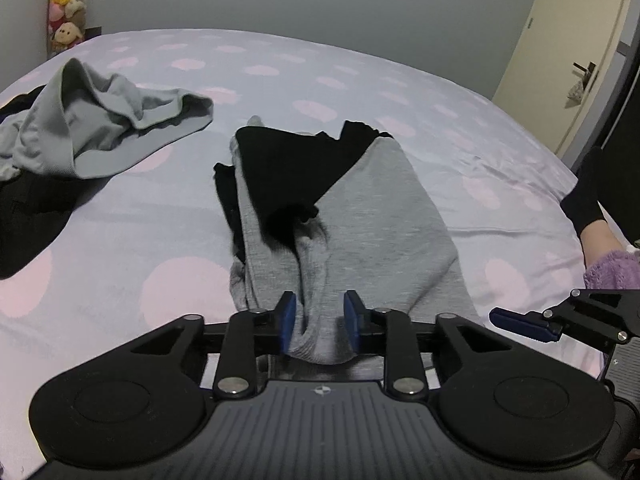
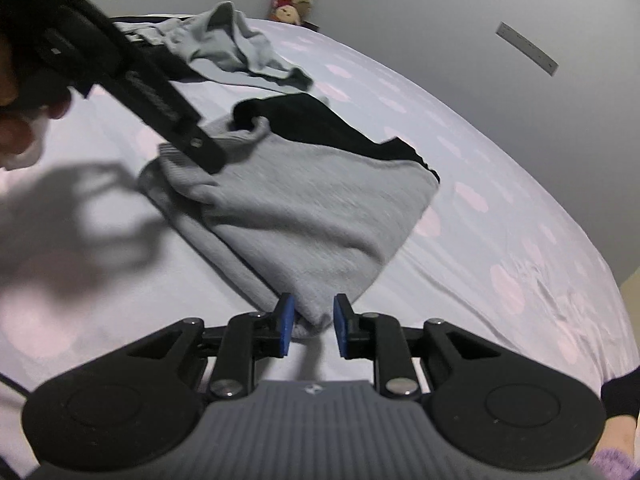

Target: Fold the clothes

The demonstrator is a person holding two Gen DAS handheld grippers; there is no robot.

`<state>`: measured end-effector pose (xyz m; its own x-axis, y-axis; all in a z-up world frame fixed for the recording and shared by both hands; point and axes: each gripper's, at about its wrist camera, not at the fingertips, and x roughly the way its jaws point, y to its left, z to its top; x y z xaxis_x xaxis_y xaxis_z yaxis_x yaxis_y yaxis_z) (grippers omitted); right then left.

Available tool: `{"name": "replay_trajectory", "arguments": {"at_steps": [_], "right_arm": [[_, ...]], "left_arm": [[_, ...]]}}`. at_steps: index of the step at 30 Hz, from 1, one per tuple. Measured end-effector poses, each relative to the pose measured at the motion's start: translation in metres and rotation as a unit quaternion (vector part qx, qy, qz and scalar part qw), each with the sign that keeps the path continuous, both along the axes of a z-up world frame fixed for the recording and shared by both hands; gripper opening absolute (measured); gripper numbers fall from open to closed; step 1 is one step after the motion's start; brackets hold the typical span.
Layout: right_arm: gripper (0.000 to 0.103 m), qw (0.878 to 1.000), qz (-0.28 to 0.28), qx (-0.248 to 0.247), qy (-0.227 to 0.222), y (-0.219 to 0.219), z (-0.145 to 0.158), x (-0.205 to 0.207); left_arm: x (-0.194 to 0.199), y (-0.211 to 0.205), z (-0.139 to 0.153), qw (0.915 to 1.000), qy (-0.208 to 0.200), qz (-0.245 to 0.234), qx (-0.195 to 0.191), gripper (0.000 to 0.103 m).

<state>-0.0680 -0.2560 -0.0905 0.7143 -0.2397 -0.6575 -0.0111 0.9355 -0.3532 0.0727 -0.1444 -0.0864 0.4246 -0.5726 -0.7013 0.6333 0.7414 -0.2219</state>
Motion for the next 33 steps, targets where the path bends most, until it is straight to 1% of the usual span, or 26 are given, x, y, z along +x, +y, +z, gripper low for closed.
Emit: {"name": "replay_trajectory", "arguments": {"at_steps": [2,3,5,8,10,11,12,14,16,19,21,24,25,26,27,29,31,33], "right_arm": [[0.023,1.000,-0.011,0.009,0.002,-0.005,-0.003,0.003],[0.019,1.000,-0.013,0.014,0.008,-0.007,-0.004,0.003],[0.007,0.999,-0.017,0.022,0.014,-0.009,-0.004,0.001],[0.005,0.999,-0.035,0.029,-0.018,-0.012,0.012,-0.010],[0.005,0.998,-0.042,0.030,-0.037,-0.013,0.024,-0.017],[0.004,0.998,-0.040,0.029,-0.038,-0.013,0.028,-0.020],[0.003,0.998,-0.040,0.024,-0.032,-0.012,0.029,-0.021],[0.002,0.999,-0.044,0.021,-0.016,-0.012,0.022,-0.020],[0.002,0.999,-0.049,0.020,0.001,-0.012,0.012,-0.019],[0.002,0.998,-0.055,0.034,0.019,-0.018,-0.003,-0.015],[0.000,0.997,-0.063,0.038,0.037,-0.021,-0.011,-0.016],[0.000,0.997,-0.064,0.036,0.039,-0.023,-0.010,-0.020],[0.000,0.996,-0.069,0.041,0.038,-0.025,-0.008,-0.022],[0.000,0.996,-0.074,0.047,0.037,-0.027,-0.006,-0.023],[0.000,0.995,-0.080,0.056,0.033,-0.030,-0.004,-0.026],[0.001,0.993,-0.090,0.072,0.025,-0.036,0.002,-0.028],[0.005,0.991,-0.098,0.086,0.014,-0.040,0.008,-0.028],[0.005,0.989,-0.104,0.104,-0.001,-0.046,0.016,-0.025]], "left_arm": [[0.004,0.004,-0.001,0.9999,0.005,0.012,-0.003,0.005],[0.005,0.007,-0.001,0.9997,0.008,0.021,-0.006,0.003],[0.006,0.016,0.006,0.9990,0.006,0.036,-0.027,0.002],[0.003,0.033,0.023,0.9958,-0.001,0.057,-0.071,0.001],[0.002,0.044,0.030,0.9929,0.013,0.073,-0.093,0.001],[0.002,0.046,0.029,0.9923,0.024,0.075,-0.095,0.001],[0.002,0.047,0.026,0.9925,0.035,0.077,-0.088,0.001],[0.003,0.044,0.015,0.9932,0.056,0.080,-0.063,0.001],[0.008,0.040,0.001,0.9921,0.083,0.082,-0.046,0.001],[0.014,0.034,-0.014,0.9902,0.106,0.086,-0.030,0.002],[0.016,0.038,-0.018,0.9884,0.117,0.093,-0.031,0.006],[0.016,0.046,-0.017,0.9856,0.126,0.107,-0.038,0.013],[0.014,0.048,-0.015,0.9853,0.124,0.112,-0.036,0.021],[0.011,0.049,-0.012,0.9860,0.116,0.116,-0.028,0.028],[0.010,0.049,-0.008,0.9869,0.107,0.118,-0.024,0.029],[0.007,0.050,0.000,0.9886,0.094,0.113,-0.031,0.029],[0.006,0.048,0.008,0.9904,0.081,0.104,-0.041,0.030],[0.006,0.044,0.015,0.9921,0.065,0.097,-0.047,0.040]]}}
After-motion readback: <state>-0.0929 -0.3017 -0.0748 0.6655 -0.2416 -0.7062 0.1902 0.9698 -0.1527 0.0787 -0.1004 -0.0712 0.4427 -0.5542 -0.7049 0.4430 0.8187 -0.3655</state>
